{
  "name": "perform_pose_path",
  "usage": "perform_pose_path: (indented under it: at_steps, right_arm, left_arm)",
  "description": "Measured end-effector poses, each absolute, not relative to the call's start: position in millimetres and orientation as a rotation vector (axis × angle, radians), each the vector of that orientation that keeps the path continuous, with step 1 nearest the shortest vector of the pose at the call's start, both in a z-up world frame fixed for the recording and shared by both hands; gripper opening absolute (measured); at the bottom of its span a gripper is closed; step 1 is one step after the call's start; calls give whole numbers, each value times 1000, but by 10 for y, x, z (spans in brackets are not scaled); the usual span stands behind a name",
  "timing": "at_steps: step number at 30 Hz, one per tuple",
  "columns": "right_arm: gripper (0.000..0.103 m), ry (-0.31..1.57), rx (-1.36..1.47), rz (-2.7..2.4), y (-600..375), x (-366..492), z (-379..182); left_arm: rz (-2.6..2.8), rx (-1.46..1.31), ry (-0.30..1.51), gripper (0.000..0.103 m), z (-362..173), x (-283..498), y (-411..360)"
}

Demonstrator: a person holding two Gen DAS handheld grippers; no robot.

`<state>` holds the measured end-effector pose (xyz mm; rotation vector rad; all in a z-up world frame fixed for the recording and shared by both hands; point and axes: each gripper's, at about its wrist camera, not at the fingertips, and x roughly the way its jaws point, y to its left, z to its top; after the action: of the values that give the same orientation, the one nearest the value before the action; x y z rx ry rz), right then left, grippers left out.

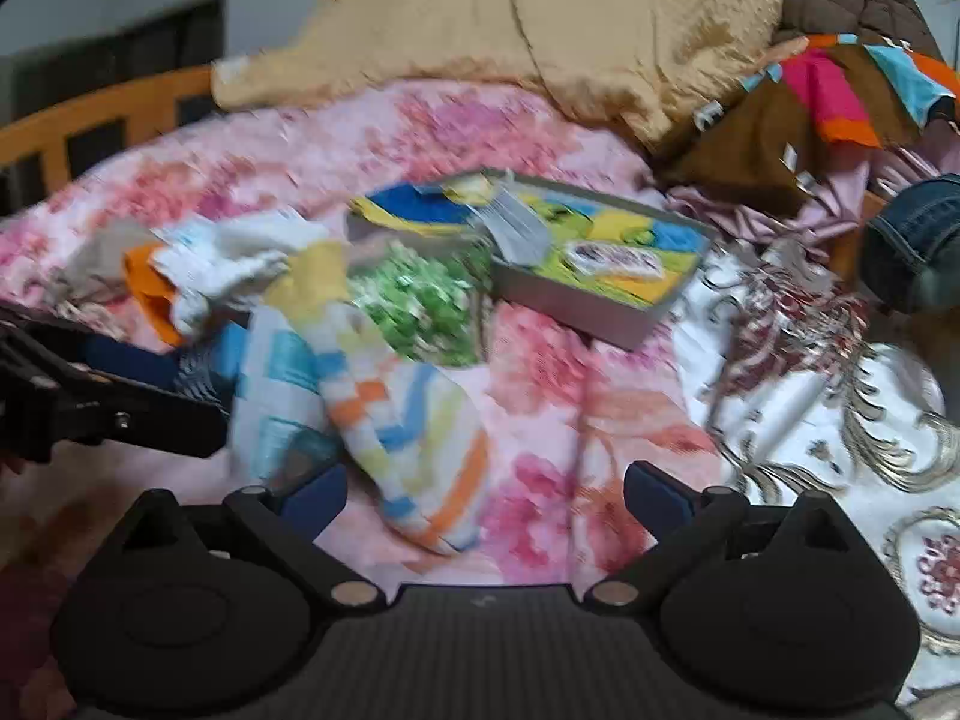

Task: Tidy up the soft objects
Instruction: 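Grasp the blue-and-white packet with the left tool while the right tool grasps the striped pastel cloth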

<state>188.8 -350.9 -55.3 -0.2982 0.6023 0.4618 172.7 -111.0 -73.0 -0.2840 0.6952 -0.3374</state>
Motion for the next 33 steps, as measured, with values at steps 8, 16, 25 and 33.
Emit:
perform_pose_path:
  at_steps: [8, 16, 25, 33]
  right_arm:
    - [95, 596, -361, 542, -3395, 1960, -837]
    - [87, 625, -277, 595, -3393, 2201, -962]
    - [69, 602, -250, 605, -3364, 2383, -1019]
    - [32, 614, -76, 605, -3509, 2466, -1014]
  left_arm:
    - [-368, -346, 725, 102, -774, 1810, -1099]
    - [-337, -379, 815, 101, -784, 2102, -1167]
    - [-356, -410, 825, 81, -891, 2279, -1223]
    - [-328, -491, 828, 73, -979, 2265, -1002]
